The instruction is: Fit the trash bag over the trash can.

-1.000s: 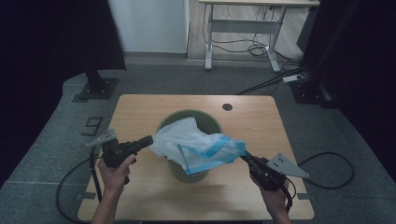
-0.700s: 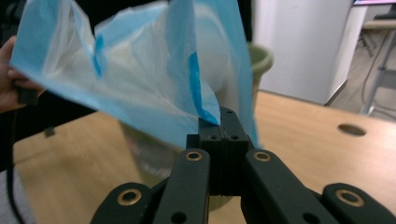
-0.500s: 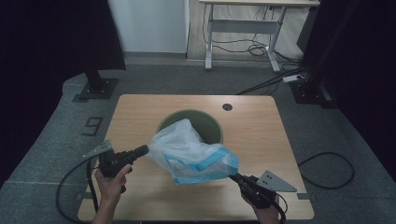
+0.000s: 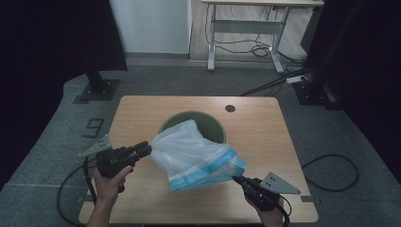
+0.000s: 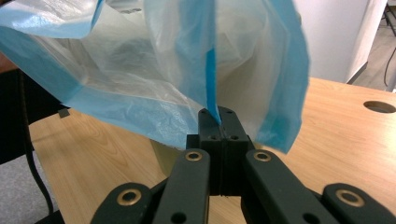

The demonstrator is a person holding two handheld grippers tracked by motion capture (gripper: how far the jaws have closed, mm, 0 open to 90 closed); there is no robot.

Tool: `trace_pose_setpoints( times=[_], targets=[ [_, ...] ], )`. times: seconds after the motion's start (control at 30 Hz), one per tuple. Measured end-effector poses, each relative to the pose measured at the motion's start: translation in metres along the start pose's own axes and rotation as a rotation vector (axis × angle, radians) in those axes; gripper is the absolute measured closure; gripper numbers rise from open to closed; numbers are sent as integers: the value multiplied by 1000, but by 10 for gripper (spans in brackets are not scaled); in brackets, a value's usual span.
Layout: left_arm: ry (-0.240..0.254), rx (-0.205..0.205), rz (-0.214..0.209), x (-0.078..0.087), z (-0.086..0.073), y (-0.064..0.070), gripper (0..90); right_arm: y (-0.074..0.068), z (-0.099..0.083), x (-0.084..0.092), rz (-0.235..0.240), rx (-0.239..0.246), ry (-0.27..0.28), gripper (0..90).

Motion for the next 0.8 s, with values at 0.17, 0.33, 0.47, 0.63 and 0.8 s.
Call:
trace_pose_setpoints(
  times=[0.17, 0.33, 0.47, 0.63, 0.8],
  targets=[
    [-27, -71, 29, -5, 13, 13, 481, 1, 4, 0, -4, 8, -4, 890],
    [-54, -142, 37, -11, 24, 30, 359, 3, 8, 2, -4, 11, -1, 890],
    [-72, -169, 32, -18, 34, 38, 333, 3, 12, 2, -5, 22, 2, 890],
    [-108, -174, 17, -33, 44, 42, 348, 0, 12, 2, -10, 45, 1, 889],
    [-179, -165, 42, -52, 45, 37, 388, -5, 10, 0, -11, 75, -2, 889]
  ],
)
Point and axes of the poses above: each handheld gripper's, and its own axes: x roughly backward along the jaws, z roughly out of its top, y roughly to its right, the point moved 6 cm from there along -x, roughly forward along the jaws, and after that the axes turned 10 degrees about -z, right-handed, at the moved point
